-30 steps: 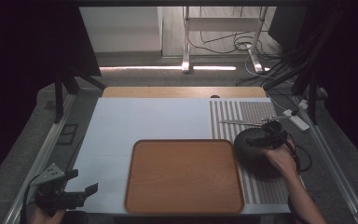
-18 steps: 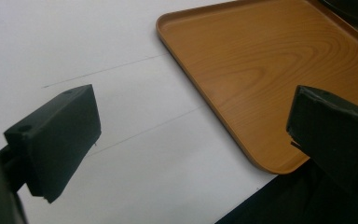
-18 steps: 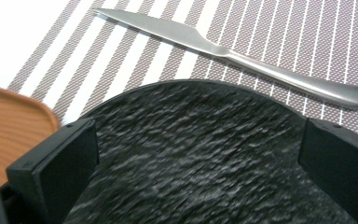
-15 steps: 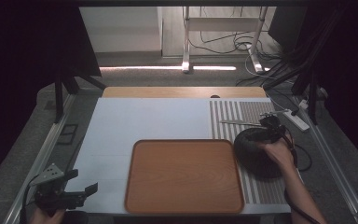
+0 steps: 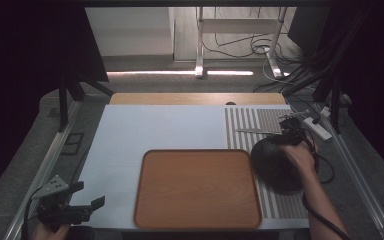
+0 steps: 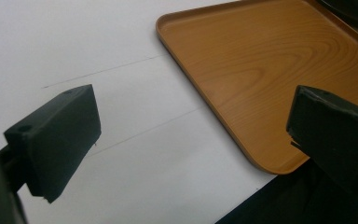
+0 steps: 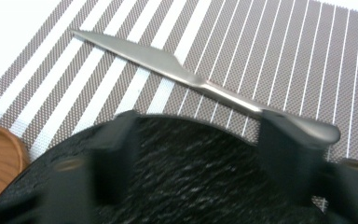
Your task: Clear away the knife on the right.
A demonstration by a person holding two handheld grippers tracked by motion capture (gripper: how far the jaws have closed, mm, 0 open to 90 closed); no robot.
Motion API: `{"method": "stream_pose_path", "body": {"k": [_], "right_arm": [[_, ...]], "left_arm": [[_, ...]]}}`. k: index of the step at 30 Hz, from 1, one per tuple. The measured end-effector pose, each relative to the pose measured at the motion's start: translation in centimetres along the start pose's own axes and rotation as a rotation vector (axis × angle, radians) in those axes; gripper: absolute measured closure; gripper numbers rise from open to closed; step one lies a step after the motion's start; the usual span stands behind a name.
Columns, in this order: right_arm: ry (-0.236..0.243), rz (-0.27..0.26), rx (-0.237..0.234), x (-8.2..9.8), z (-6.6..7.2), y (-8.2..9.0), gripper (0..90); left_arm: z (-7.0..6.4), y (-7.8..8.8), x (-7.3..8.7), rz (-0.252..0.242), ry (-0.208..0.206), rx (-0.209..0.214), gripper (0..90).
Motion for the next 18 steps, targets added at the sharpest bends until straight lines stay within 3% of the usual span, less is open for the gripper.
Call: {"method": "stream_pose_path", "body": {"k": [8, 14, 18], "right_arm": [[0.018, 0.019, 0.010, -1.6, -1.2, -0.9, 88.4], [-0.033, 0.057, -0.010, -2.6, -2.5, -2.7, 89.9], [-0.013, 0.054, 0.047, -3.0, -3.1, -3.8, 90.0]], "left_arm": [[0.1, 0.0, 0.0, -0.001, 0.009, 0.006, 2.8], [0.2, 0.0, 0.0, -0.006, 0.014, 0.006, 2.8], [0.2, 0.0, 0.1, -0.007, 0.018, 0.008, 2.7]]}}
Point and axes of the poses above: each handheld gripper's, and its own axes: y roughly backward along the jaws, x roughly out of its underside, z roughly to its left, the point moved 1 cm from there along -y, roughly forward along the jaws, and after that the axes turned 12 degrees about -y, right-handed, at the moved point
